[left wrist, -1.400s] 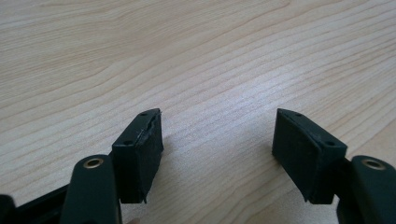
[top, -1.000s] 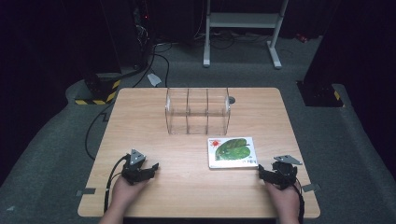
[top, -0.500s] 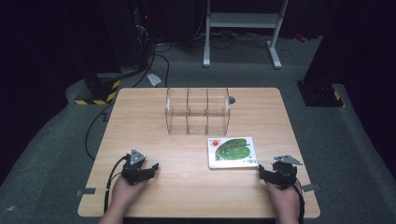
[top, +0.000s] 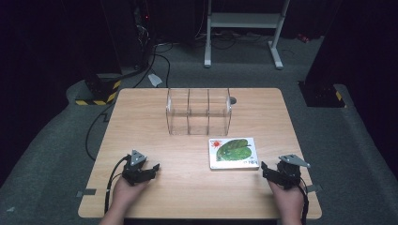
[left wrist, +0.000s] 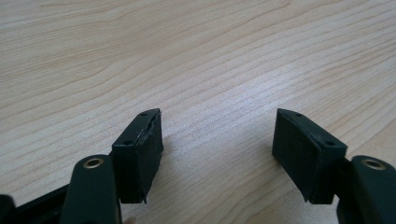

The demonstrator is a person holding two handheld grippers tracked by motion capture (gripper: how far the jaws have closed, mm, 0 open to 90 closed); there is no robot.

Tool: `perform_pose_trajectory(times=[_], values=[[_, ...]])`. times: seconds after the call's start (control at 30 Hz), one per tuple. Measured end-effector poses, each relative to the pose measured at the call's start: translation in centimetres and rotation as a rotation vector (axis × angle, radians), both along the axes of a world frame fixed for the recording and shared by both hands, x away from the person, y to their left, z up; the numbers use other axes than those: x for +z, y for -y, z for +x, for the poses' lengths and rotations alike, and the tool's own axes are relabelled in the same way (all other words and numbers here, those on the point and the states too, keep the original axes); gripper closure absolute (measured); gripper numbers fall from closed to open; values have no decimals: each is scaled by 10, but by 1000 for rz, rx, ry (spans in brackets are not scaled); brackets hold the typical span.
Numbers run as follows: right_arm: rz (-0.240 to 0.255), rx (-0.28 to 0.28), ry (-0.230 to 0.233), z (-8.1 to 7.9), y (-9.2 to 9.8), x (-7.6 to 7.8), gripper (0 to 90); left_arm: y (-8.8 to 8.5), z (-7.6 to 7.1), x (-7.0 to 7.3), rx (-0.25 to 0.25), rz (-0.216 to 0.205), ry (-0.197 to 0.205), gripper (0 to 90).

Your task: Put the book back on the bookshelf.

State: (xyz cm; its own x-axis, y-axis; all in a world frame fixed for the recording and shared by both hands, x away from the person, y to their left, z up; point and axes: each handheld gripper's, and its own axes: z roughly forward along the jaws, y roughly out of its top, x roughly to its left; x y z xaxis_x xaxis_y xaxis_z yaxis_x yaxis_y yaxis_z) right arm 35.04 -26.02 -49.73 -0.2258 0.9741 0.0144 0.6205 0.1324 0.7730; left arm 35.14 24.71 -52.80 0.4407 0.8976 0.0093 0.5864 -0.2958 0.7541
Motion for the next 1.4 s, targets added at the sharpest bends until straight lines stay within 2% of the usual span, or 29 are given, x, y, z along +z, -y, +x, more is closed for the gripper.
perform_pose_trajectory(times=[0.43, 0.67, 0.9, 1.03, 1.2, 1.37, 1.4], values=[[-10, 27, 61, -2, -17, 12, 256, 0, 0, 0, -2, 0, 0, 332], [4, 72, 45, 13, -30, 21, 267, 0, 0, 0, -1, 1, 0, 332], [34, 90, 59, 34, -43, 31, 265, 0, 1, 0, 8, 5, -2, 312], [50, 94, 47, 45, -50, 35, 252, 0, 1, 0, 24, 2, -8, 281], [50, 101, 31, 53, -54, 31, 248, 0, 1, 0, 28, 4, -10, 270], [37, 102, -11, 57, -55, 19, 248, 0, 1, 0, 29, 3, -10, 264], [42, 94, -19, 54, -53, 10, 248, 0, 1, 0, 28, 4, -10, 265]])
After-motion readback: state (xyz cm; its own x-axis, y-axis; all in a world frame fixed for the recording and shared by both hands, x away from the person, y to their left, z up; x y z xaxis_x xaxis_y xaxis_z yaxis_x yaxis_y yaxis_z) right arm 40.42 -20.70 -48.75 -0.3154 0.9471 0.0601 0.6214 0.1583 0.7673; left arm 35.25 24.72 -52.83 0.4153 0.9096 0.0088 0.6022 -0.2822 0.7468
